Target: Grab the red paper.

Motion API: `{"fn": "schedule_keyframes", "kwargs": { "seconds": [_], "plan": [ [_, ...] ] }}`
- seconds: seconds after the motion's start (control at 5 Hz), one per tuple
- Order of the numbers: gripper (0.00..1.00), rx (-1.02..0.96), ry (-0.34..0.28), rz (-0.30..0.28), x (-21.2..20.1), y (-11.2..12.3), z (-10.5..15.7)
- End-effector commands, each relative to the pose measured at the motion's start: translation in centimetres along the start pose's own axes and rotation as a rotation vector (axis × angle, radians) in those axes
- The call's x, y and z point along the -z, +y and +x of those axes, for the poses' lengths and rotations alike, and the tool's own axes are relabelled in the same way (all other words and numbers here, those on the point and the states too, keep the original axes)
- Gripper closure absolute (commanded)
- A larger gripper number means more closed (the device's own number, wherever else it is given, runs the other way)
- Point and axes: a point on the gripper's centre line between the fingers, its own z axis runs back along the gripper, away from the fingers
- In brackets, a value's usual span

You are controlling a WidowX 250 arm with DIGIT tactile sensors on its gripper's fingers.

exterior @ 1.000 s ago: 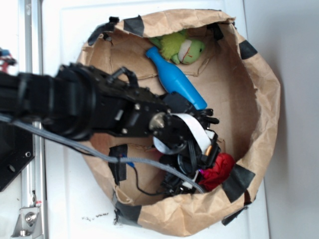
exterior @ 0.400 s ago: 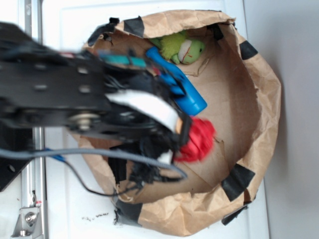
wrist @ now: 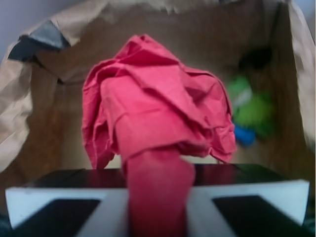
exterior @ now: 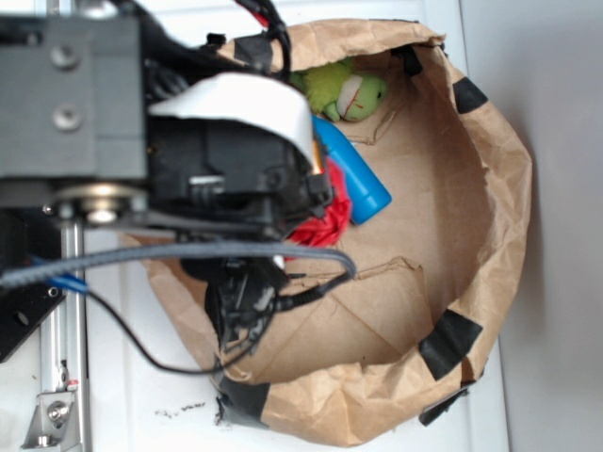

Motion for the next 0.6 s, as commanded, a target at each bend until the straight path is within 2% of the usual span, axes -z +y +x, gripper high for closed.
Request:
{"fn": "schedule_keyframes", "kwargs": {
  "seconds": [0.0,0.2,0.4],
  "plan": [
    [1.0,-0.096,0.072,-0.018,-1.06,-0.58,1.71],
    [1.0,-0.067,0.01,-0.02,-0.99,-0.8,2.4],
    [1.0,-0.065,0.001,-0.019,-0.74,-1.01,2.41]
  ]
}}
